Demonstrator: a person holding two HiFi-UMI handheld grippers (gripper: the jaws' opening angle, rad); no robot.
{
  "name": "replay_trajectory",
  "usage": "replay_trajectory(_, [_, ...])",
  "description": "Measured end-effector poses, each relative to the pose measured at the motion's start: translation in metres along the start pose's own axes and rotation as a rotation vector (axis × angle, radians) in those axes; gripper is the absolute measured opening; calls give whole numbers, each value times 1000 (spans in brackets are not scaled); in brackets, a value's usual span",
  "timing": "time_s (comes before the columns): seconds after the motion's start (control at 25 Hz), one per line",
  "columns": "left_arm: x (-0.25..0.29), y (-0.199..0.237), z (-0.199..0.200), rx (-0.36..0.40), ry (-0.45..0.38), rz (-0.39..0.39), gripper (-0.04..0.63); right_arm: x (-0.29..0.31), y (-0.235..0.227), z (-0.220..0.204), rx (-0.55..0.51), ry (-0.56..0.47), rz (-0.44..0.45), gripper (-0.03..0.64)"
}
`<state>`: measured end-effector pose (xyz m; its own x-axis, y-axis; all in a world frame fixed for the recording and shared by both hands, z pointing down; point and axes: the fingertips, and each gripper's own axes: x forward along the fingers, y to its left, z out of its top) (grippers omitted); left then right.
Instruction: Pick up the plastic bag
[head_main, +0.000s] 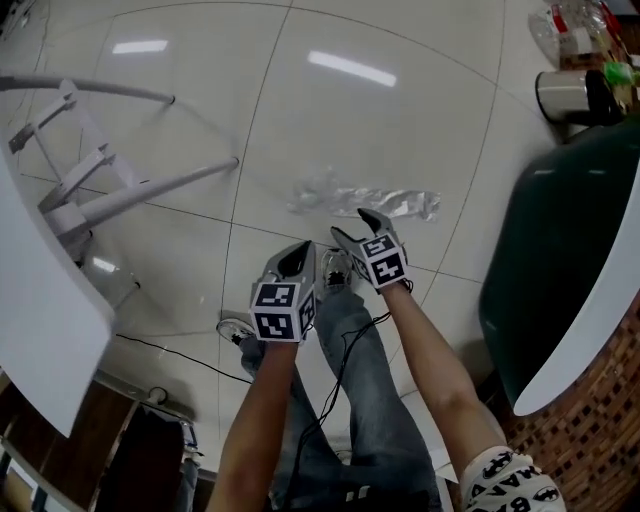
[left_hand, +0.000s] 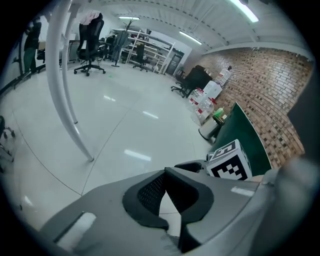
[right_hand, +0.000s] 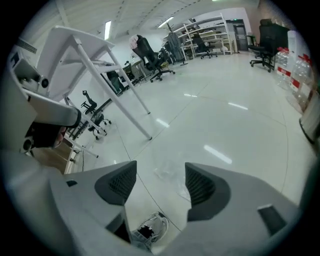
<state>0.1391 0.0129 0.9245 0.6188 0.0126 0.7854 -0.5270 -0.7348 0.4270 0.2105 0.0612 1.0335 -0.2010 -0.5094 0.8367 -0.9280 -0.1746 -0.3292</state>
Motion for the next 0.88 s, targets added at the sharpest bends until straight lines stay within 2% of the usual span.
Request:
replay_trajectory(0.2, [50,31,-30,-19,37,5,2,83,-20,-31,-73,65,6,320])
replay_trajectory(0.48, [81,66,-57,-26,50,19,2,170,-41,-69,-298,192,11,319])
replay_trajectory(0.76, [120,85,-69,-43,46,4,2,217,-58,-76,-326,192,-25,318])
replay_trajectory(0.88, [133,94,-78,-54,53,-1,2,235,-63,-81,-363,223,-29,318])
